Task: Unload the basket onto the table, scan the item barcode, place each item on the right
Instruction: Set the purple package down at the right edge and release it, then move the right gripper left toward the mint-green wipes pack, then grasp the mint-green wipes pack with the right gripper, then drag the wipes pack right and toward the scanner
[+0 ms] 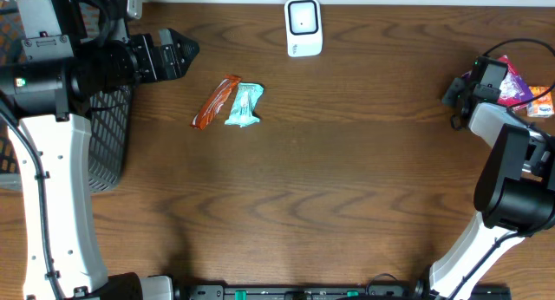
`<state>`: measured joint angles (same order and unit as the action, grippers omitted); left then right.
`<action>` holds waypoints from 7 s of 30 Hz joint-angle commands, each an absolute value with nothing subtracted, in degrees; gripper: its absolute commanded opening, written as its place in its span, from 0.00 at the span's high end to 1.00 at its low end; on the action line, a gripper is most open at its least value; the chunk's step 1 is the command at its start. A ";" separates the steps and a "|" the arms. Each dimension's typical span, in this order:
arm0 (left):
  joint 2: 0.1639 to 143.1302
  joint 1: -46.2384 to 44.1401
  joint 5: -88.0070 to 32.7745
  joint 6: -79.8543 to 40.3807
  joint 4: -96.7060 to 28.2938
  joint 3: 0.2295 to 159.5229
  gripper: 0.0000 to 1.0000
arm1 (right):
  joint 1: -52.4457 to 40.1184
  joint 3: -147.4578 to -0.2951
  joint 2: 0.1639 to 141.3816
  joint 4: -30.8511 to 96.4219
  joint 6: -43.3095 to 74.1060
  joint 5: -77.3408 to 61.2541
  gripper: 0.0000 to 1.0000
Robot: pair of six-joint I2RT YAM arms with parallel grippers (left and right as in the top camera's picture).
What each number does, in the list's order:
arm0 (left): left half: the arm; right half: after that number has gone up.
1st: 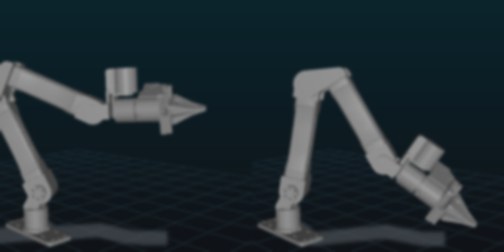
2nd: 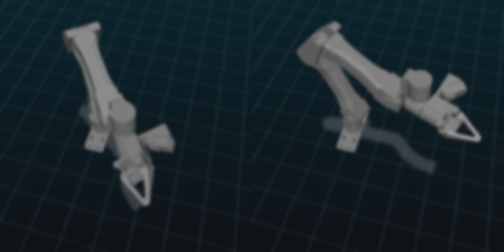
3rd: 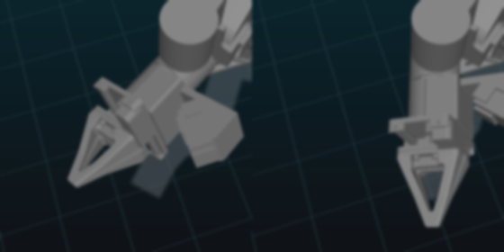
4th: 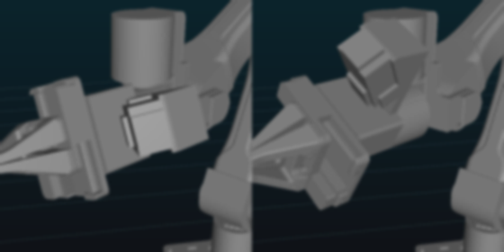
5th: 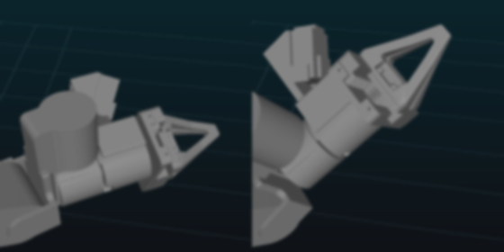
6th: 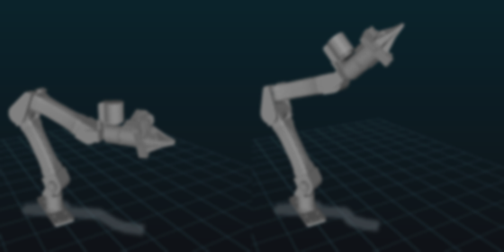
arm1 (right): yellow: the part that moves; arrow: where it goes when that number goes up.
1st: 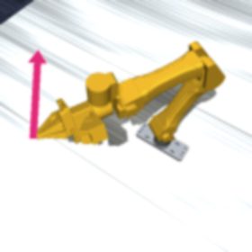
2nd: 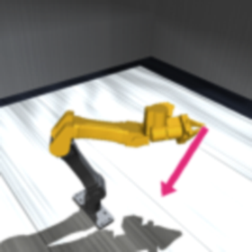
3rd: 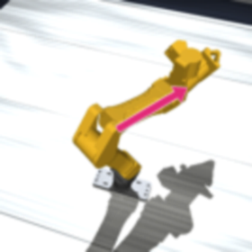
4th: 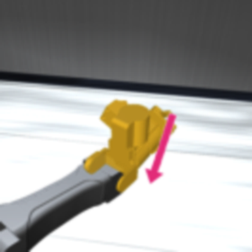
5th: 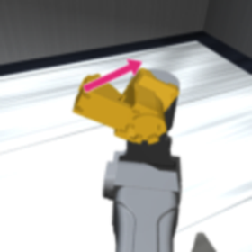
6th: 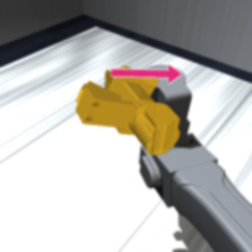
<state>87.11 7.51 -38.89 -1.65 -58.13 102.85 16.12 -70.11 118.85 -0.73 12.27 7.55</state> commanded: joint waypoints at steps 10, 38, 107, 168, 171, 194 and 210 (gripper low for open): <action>87.33 7.64 -39.42 -1.52 -58.15 103.07 0.02 | 19.55 -70.54 119.39 -1.96 16.10 17.30 0.81; 87.33 7.64 -39.42 -1.52 -58.15 103.07 0.02 | 10.26 -87.26 118.34 16.25 15.81 -19.27 0.40; 87.33 7.64 -39.42 -1.54 -58.15 103.09 0.02 | -31.75 -87.22 124.97 8.97 34.96 -14.74 0.03; 87.33 7.64 -39.42 -1.52 -58.15 103.07 0.02 | -24.86 -87.33 131.50 8.16 3.75 -57.17 0.99; 87.33 7.64 -39.42 -1.52 -58.15 103.09 0.02 | -24.86 -87.33 131.48 11.07 -0.64 -57.58 0.99; 87.33 7.64 -39.42 -1.52 -58.15 103.07 0.02 | -24.73 -87.72 128.22 16.12 3.40 -45.87 0.99; 87.33 7.64 -39.42 -1.52 -58.15 103.07 0.02 | -24.62 -87.72 124.27 30.72 21.82 -13.80 0.99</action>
<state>87.11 7.51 -38.87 -1.65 -58.11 102.85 -24.62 -87.68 124.70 29.45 18.28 -24.25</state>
